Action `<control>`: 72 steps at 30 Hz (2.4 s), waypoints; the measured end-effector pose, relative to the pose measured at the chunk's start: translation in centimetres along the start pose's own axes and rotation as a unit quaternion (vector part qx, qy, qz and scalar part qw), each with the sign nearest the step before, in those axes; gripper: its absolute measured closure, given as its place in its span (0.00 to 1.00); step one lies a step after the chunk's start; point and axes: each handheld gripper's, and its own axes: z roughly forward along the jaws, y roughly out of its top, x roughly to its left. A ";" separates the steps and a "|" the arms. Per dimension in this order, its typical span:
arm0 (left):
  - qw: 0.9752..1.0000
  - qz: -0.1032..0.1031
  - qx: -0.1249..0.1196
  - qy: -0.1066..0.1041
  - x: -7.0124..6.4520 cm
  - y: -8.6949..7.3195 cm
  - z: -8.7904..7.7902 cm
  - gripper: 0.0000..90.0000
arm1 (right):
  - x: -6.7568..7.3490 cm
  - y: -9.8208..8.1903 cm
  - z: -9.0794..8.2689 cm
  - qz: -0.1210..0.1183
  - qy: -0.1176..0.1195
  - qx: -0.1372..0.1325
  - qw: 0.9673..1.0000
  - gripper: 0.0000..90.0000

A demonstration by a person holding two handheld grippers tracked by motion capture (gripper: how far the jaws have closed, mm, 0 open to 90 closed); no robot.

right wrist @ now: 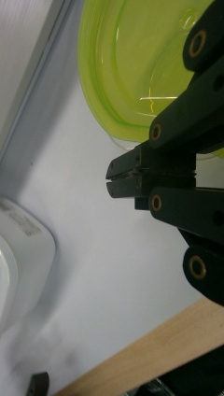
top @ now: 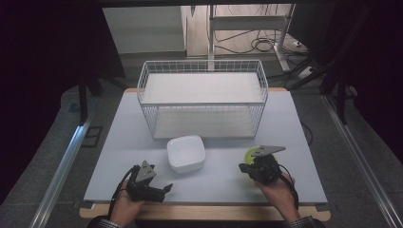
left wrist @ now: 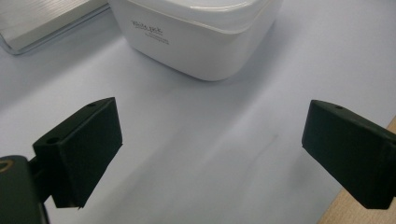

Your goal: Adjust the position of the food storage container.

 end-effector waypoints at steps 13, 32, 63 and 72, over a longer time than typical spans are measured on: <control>1.000 0.001 0.003 -0.002 -0.1 0.0 0.1 0.05 | -2.9 -0.2 -0.7 0.033 -0.028 -0.018 0.999 0.99; 1.000 0.001 0.009 -0.008 -0.2 0.1 0.4 0.05 | -6.6 -0.8 -1.6 0.070 -0.074 -0.042 0.994 0.99; 0.999 -0.048 0.003 0.011 5.1 2.9 2.4 0.82 | -2.2 1.6 2.5 -0.030 -0.027 -0.030 0.999 0.99; 0.999 -0.020 0.022 0.010 5.0 3.8 4.3 0.97 | -1.2 2.8 4.9 -0.049 -0.028 -0.019 0.998 1.00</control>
